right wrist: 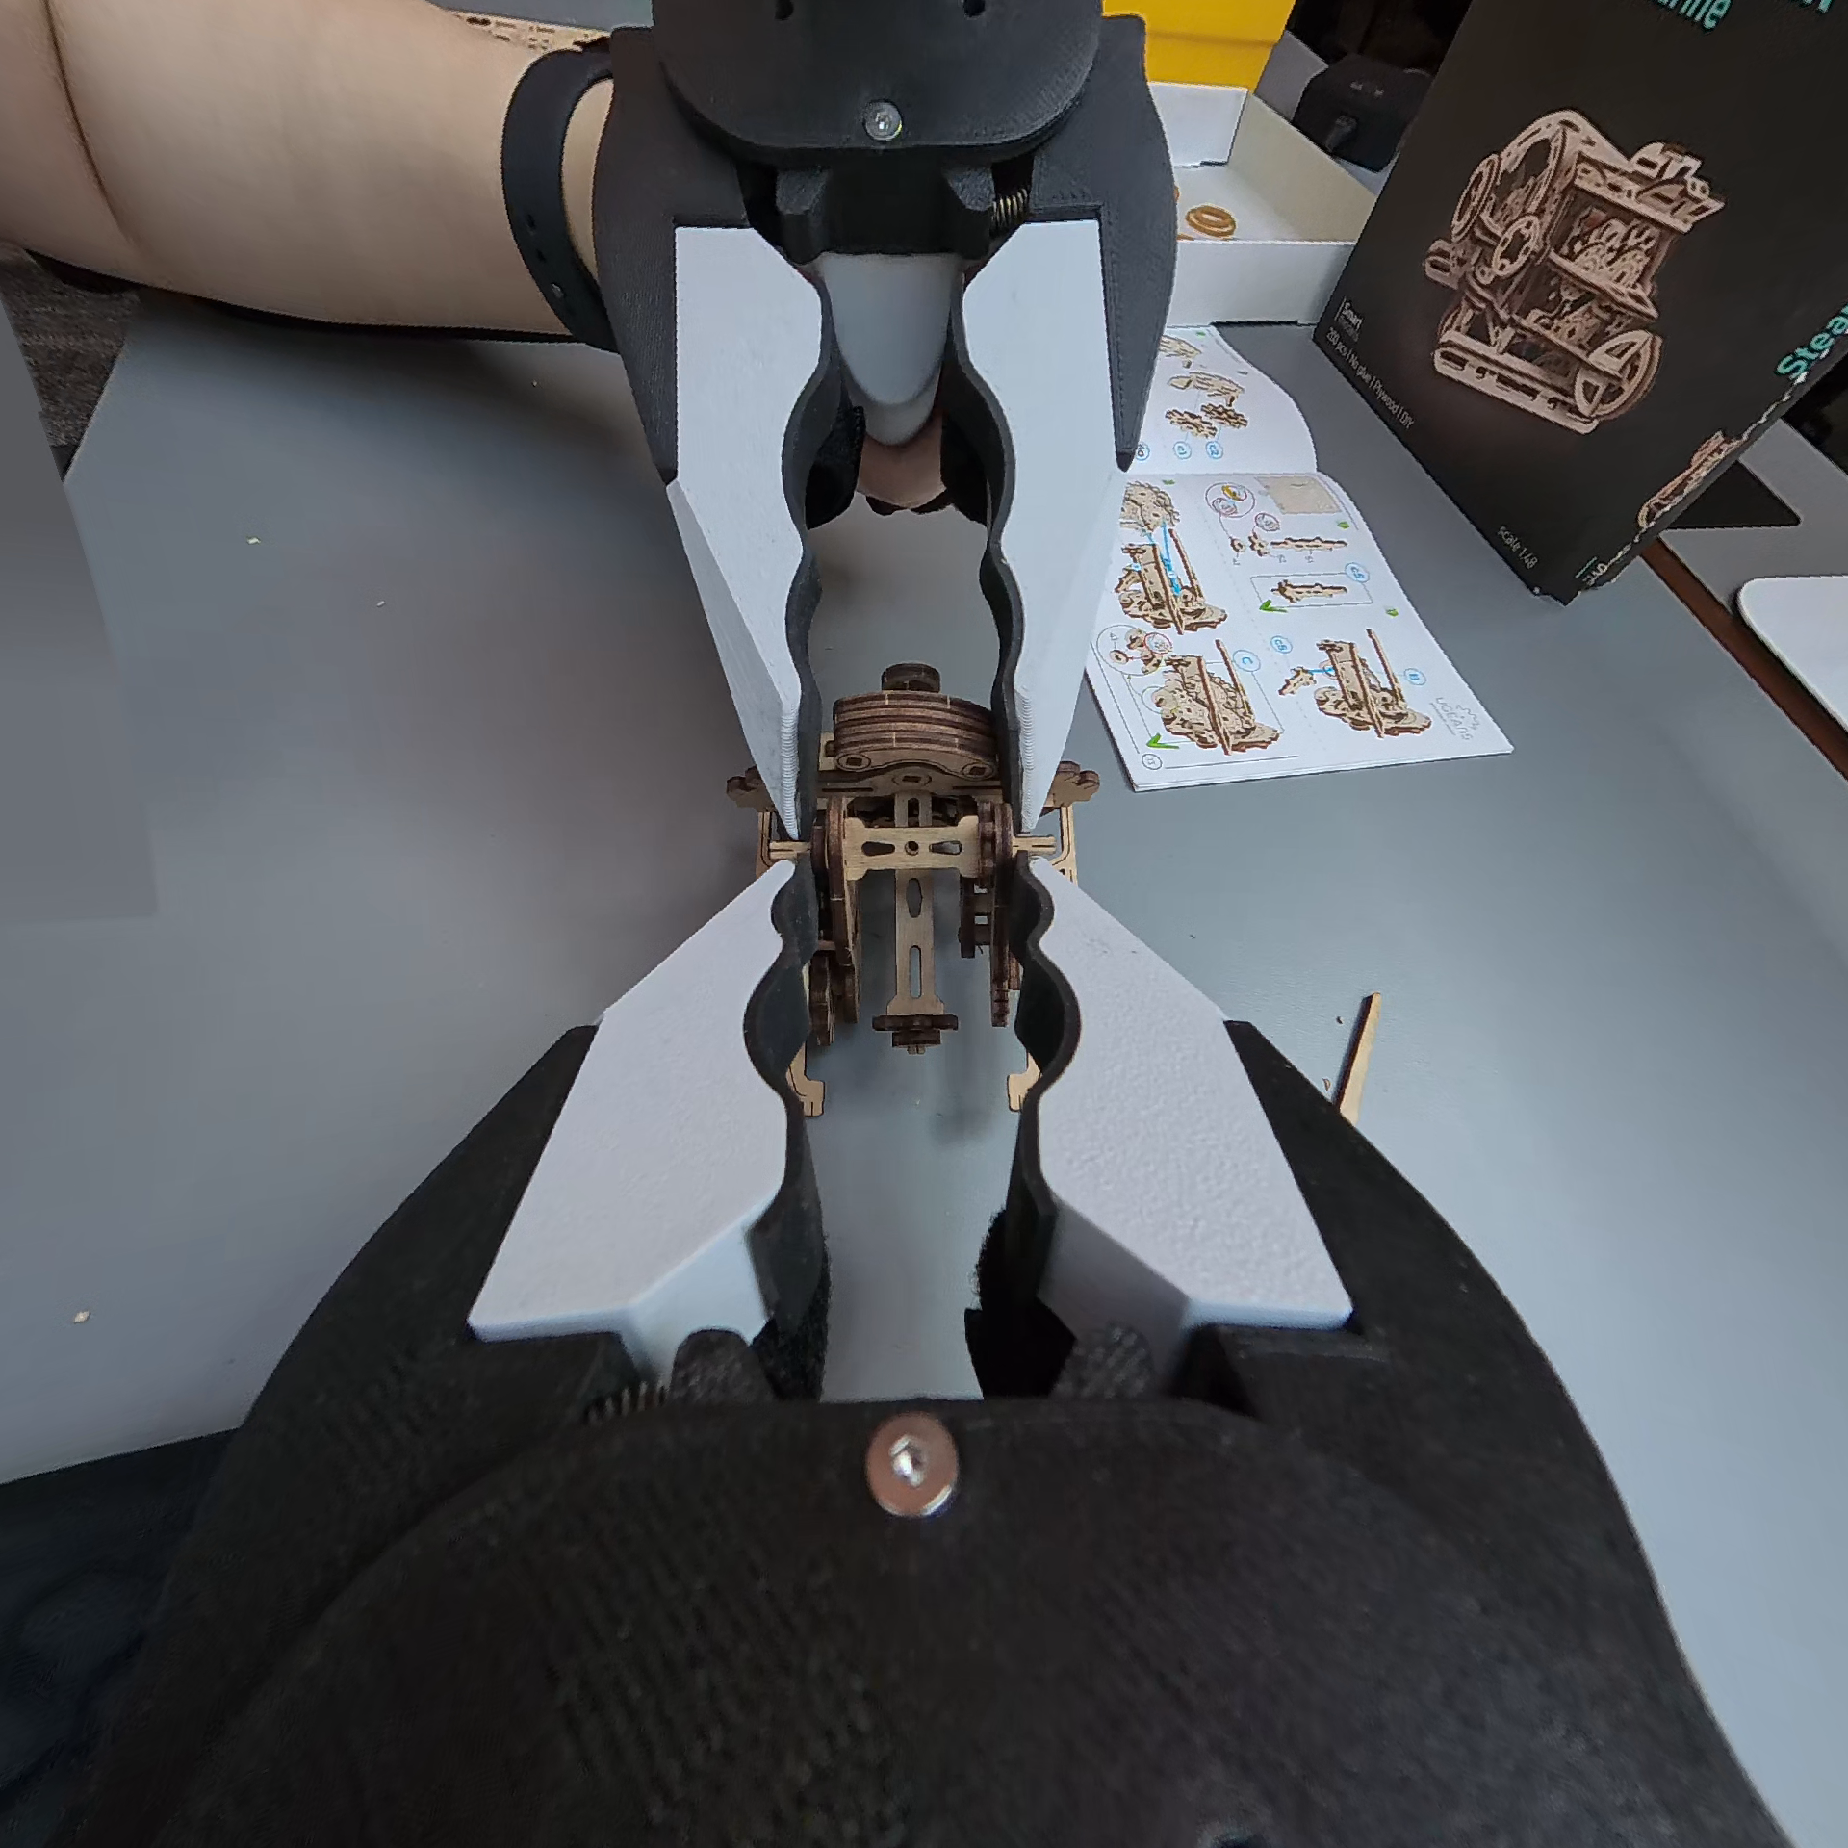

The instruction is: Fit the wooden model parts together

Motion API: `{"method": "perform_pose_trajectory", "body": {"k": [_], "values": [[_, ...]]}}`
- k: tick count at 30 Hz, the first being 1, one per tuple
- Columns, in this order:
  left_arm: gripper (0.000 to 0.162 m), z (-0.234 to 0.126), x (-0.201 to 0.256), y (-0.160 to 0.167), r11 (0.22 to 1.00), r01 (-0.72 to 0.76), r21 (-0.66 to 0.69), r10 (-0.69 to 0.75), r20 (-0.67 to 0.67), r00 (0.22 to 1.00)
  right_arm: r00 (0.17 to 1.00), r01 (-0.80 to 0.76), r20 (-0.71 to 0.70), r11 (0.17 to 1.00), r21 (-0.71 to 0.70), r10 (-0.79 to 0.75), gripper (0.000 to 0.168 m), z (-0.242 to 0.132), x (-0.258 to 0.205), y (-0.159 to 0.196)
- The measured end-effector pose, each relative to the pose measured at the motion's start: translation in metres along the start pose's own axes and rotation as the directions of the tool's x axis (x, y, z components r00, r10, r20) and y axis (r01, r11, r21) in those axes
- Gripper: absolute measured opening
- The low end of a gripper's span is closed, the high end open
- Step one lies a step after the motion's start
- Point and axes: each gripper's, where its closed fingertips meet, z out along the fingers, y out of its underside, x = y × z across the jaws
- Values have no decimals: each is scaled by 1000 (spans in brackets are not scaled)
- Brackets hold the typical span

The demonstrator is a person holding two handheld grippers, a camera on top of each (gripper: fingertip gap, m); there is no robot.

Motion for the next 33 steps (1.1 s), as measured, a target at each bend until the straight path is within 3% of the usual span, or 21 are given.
{"method": "perform_pose_trajectory", "body": {"k": [9, 10, 12, 13, 21, 26, 31, 33], "values": [[38, 0, 0, -1, 999, -17, 28, 17, -7, 1000, 1000, -1, 7, 1000, -4, 1, 36, 0, -2, 0], [47, 0, -2, -1, 999, -31, 29, 31, 8, 999, 1000, -2, 14, 1000, -4, 2, 36, 0, -4, -1], [50, -1, 0, -2, 997, -74, 37, 74, -3, 997, 1000, 5, 20, 1000, -2, -5, 36, 1, -6, -1], [44, 0, 2, -2, 996, -84, 39, 85, -17, 996, 1000, 11, 21, 1000, -4, -11, 37, 1, -6, -1], [44, 0, 3, -2, 997, -70, 43, 71, -21, 997, 1000, 20, 18, 1000, -1, -20, 36, 1, -7, -2], [44, 0, 6, -3, 989, -132, 69, 133, -16, 991, 999, 46, 26, 999, 12, -46, 37, 2, -10, -2], [43, -4, 3, -6, 994, -88, 63, 89, -14, 996, 999, 27, 20, 999, 47, -28, 37, 0, -7, -6], [34, -14, 0, -15, 992, -44, 122, 47, -22, 999, 999, -3, 33, 996, 92, 0, 34, -6, -3, -10]]}}
